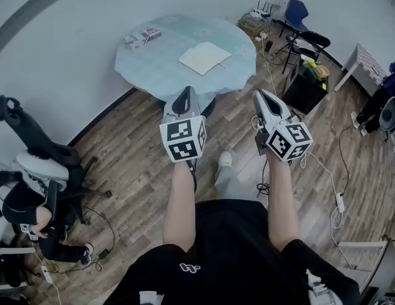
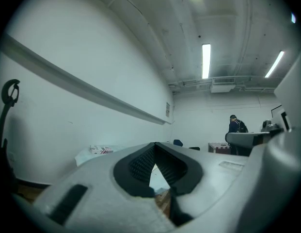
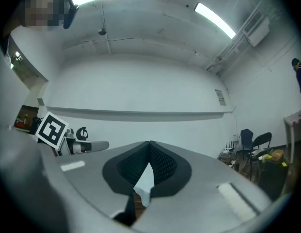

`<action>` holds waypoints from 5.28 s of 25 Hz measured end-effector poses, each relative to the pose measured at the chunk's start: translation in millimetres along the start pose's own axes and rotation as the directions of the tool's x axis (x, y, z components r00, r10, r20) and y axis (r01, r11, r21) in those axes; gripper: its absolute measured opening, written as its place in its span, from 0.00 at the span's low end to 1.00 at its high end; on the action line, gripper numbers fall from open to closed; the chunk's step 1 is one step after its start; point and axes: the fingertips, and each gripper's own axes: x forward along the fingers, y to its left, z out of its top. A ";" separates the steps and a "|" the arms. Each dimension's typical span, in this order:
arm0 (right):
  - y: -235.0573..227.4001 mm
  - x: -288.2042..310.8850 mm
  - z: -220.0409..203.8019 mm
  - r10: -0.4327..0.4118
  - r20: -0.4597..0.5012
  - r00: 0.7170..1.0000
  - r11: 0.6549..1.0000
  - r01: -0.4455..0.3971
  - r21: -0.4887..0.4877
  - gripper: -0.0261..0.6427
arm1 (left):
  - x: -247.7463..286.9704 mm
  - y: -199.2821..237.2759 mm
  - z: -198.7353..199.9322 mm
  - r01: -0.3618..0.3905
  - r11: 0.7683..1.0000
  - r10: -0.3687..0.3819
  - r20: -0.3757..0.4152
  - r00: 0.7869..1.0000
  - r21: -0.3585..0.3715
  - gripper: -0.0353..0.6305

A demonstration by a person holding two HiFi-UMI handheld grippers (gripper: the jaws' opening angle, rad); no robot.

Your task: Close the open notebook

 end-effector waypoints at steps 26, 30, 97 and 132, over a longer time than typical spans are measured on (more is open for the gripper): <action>-237.2 224.7 -132.2 0.071 -0.182 0.981 0.983 -0.038 0.180 0.06 | 326.5 -4.1 -138.5 0.010 0.999 -0.018 -0.263 0.965 -0.032 0.06; -277.9 286.8 -146.4 0.123 -0.206 0.971 0.977 -0.082 0.197 0.06 | 388.7 7.5 -152.6 -0.024 1.000 0.022 -0.318 0.948 -0.001 0.06; -250.1 425.3 -395.0 0.245 -0.800 0.547 0.381 -0.814 -0.439 0.11 | 363.5 142.7 -254.1 -0.443 0.890 0.329 -0.526 0.784 -0.104 0.06; -348.0 431.9 -317.0 0.071 -0.567 0.821 0.962 0.094 0.256 0.14 | 433.8 102.3 -208.4 -0.302 0.950 0.242 -0.422 0.874 -0.080 0.06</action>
